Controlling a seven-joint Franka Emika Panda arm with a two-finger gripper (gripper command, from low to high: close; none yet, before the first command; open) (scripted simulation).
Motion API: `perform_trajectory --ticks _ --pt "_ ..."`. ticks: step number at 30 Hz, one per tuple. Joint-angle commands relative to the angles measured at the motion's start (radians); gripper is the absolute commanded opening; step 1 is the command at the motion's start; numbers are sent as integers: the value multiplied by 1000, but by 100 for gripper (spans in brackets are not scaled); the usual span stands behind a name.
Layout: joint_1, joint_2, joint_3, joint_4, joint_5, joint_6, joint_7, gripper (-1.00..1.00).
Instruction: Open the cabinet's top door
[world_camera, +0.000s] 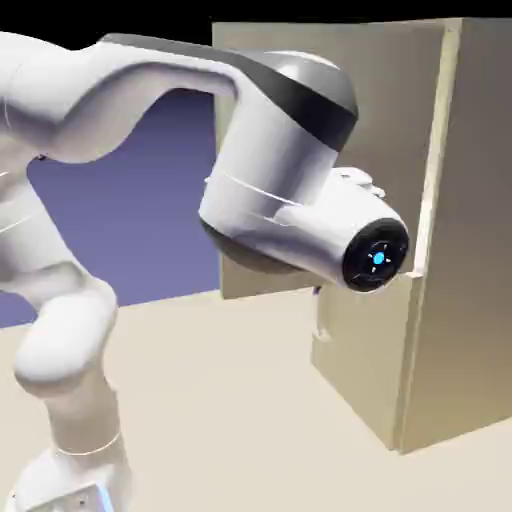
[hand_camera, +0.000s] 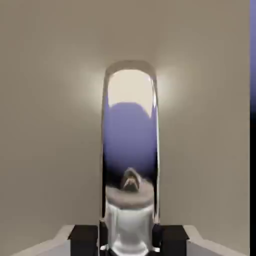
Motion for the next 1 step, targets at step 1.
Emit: perform_trajectory --ticks 1 --pt "0 0 0 0 -1 -1 0 100"
